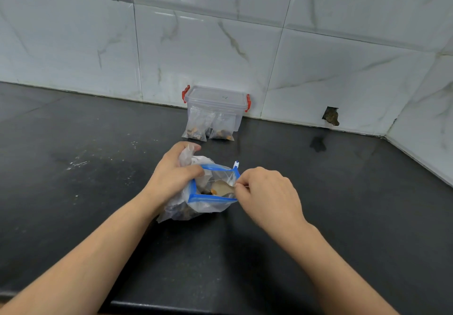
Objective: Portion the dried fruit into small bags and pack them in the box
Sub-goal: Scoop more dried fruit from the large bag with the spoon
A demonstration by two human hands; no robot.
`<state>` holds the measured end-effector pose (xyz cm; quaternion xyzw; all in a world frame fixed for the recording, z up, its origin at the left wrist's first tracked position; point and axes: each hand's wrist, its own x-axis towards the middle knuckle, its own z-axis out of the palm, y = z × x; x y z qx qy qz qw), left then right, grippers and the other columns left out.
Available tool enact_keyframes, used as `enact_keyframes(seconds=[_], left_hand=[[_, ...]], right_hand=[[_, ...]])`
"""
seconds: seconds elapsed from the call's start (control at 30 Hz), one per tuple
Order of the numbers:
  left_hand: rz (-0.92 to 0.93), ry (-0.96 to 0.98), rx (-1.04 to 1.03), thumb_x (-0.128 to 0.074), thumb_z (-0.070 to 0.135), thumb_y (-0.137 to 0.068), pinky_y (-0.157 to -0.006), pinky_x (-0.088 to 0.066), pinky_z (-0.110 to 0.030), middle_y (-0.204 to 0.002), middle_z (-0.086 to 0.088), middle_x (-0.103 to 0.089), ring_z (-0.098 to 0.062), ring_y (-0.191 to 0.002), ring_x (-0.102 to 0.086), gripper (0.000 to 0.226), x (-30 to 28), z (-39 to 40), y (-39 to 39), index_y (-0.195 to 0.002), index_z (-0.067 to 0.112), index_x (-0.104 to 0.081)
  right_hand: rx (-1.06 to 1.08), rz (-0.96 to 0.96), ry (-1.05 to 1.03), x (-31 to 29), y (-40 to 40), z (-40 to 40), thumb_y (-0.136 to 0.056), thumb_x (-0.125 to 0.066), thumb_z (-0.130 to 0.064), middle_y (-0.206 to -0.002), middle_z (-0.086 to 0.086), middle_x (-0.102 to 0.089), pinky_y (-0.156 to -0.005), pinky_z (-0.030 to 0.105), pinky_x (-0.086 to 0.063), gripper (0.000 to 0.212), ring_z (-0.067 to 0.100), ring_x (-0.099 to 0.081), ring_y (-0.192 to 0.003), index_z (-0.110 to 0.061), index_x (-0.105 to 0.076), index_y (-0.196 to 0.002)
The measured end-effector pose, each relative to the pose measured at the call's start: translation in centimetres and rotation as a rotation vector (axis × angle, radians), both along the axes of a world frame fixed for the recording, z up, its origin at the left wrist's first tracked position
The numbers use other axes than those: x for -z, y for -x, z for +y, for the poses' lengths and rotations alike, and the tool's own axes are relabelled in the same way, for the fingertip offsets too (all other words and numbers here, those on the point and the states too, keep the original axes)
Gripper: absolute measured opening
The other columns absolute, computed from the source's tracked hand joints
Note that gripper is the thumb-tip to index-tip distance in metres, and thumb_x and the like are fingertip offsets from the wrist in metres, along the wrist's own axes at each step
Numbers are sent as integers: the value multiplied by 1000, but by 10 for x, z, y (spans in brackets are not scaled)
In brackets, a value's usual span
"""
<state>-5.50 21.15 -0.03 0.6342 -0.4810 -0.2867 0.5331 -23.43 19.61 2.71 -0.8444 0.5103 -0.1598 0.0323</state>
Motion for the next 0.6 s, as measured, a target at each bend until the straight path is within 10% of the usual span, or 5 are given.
enact_keyframes(seconds=[0.27, 0.6], left_hand=[[256, 140, 19, -65, 3, -68, -59, -51, -16, -105, 10, -60, -2, -74, -63, 53, -4, 4, 7, -116, 25, -58], [144, 159, 69, -63, -7, -68, -58, -47, -9, -102, 8, -59, 11, -75, -60, 53, -4, 4, 13, -113, 21, -58]], right_hand=[[-16, -109, -55, 13, -2, 10, -89, -42, -26, -85, -1, -67, -60, 31, -42, 25, 26, -60, -77, -19, -65, -86], [-99, -169, -76, 16, 0, 17, -94, -43, -28, -81, -4, -68, -65, 32, -48, 26, 16, -60, -72, -20, -67, -89]])
